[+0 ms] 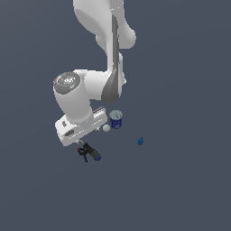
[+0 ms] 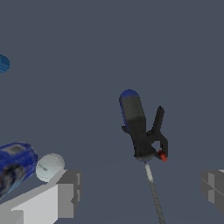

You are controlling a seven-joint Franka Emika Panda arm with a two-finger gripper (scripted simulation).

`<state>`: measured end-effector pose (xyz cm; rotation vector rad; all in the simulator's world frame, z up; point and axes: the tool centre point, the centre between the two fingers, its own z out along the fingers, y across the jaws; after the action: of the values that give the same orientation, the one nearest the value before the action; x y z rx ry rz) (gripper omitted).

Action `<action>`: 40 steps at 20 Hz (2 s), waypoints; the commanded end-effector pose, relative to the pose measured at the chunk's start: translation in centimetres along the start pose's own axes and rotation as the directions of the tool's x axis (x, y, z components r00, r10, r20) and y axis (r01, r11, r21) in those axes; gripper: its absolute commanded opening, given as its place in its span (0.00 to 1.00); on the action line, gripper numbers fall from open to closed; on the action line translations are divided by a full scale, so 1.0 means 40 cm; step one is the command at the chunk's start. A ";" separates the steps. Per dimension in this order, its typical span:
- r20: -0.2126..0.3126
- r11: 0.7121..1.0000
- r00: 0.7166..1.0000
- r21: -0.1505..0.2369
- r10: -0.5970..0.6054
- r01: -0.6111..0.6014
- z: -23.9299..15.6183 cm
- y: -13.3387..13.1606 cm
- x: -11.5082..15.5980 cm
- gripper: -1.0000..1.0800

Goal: Pick up a designated object from a clutter of objects.

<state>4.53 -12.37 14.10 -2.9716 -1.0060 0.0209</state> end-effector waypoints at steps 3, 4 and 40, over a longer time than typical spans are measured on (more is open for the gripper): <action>-0.005 0.997 0.997 -0.004 -0.074 0.074 0.051 0.031 -0.018 0.96; -0.006 0.996 0.996 -0.005 -0.087 0.087 0.061 0.037 -0.022 0.96; -0.010 0.986 0.986 -0.010 -0.168 0.168 0.245 0.070 -0.046 0.00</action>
<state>4.62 -15.71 4.31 -2.8801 -1.2540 0.0005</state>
